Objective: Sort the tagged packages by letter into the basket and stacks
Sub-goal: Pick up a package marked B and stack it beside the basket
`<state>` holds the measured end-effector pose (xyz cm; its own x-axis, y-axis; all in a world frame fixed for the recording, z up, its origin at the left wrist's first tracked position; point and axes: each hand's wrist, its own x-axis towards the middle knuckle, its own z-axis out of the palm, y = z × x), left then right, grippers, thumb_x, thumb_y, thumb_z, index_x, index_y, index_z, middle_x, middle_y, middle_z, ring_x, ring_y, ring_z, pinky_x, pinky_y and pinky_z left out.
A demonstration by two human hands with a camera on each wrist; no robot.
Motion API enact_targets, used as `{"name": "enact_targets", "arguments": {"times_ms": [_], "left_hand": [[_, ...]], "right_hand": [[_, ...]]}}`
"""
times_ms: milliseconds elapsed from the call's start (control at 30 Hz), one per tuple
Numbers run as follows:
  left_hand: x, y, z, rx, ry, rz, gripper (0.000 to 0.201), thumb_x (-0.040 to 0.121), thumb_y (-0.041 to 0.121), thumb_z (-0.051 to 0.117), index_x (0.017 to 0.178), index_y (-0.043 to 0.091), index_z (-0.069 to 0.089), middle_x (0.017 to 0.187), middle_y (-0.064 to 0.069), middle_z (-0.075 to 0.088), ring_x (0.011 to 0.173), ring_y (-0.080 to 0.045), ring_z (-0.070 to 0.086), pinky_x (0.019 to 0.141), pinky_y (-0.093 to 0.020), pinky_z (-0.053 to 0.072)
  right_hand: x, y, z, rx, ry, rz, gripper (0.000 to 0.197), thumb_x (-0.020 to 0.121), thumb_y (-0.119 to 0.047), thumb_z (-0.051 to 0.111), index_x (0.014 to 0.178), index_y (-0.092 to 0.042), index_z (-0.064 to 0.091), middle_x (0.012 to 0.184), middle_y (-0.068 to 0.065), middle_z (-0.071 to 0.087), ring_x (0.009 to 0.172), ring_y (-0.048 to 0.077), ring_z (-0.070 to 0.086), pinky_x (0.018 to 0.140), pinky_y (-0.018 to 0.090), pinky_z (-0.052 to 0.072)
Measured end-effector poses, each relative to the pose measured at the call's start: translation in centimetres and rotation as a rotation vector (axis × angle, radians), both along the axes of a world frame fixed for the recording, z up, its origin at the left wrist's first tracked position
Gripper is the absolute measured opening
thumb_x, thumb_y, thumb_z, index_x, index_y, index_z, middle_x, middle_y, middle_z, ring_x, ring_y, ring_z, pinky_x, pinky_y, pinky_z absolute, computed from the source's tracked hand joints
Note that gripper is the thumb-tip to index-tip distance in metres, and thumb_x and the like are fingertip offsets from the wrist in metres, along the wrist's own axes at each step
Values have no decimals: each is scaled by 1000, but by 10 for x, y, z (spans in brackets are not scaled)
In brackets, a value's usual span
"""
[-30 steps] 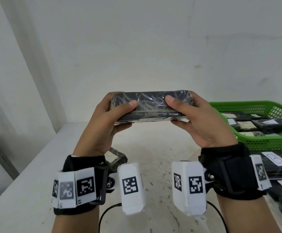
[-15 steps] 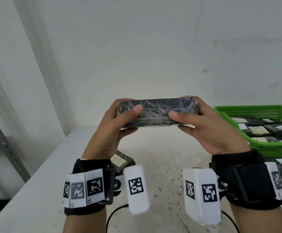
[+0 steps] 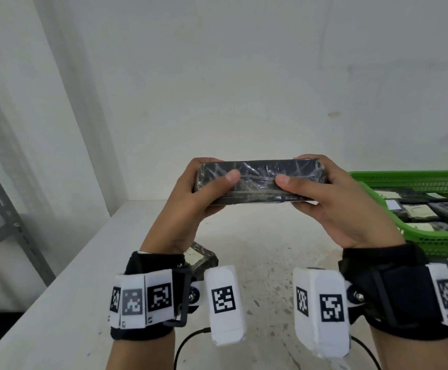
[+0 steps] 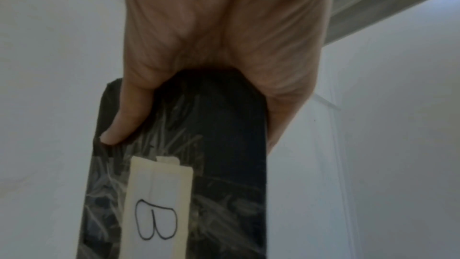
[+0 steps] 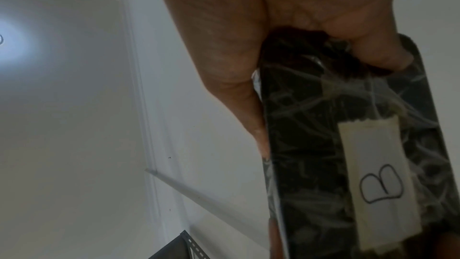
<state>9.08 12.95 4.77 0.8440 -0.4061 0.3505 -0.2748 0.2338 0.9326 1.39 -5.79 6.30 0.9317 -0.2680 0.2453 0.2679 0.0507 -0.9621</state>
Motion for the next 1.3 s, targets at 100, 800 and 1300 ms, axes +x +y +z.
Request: {"name": "enact_targets", "arguments": {"times_ms": [100, 800, 1300], "left_hand": [[1, -2, -2, -18, 28, 7, 36, 70, 25, 73, 103, 21, 59, 88, 3, 73, 84, -12, 70, 97, -39, 54], [2, 1, 2, -90, 16, 39, 38, 69, 43, 64, 96, 17, 62, 78, 10, 69, 77, -5, 67, 74, -25, 56], [5, -1, 5, -111, 104, 159, 52, 85, 55, 62, 131, 36, 47, 126, -7, 59, 97, -17, 70, 79, -37, 59]], "right_hand": [[0, 1, -1, -29, 6, -16, 58, 50, -34, 80, 103, -21, 59, 98, -1, 69, 92, 15, 66, 93, 33, 47], [3, 3, -5, -48, -24, -8, 77, 41, -37, 84, 112, -23, 58, 104, 1, 71, 112, 29, 66, 105, 42, 47], [5, -2, -1, 113, -49, -28, 45, 86, -25, 65, 131, -30, 57, 106, -5, 71, 101, 11, 68, 96, 38, 51]]}}
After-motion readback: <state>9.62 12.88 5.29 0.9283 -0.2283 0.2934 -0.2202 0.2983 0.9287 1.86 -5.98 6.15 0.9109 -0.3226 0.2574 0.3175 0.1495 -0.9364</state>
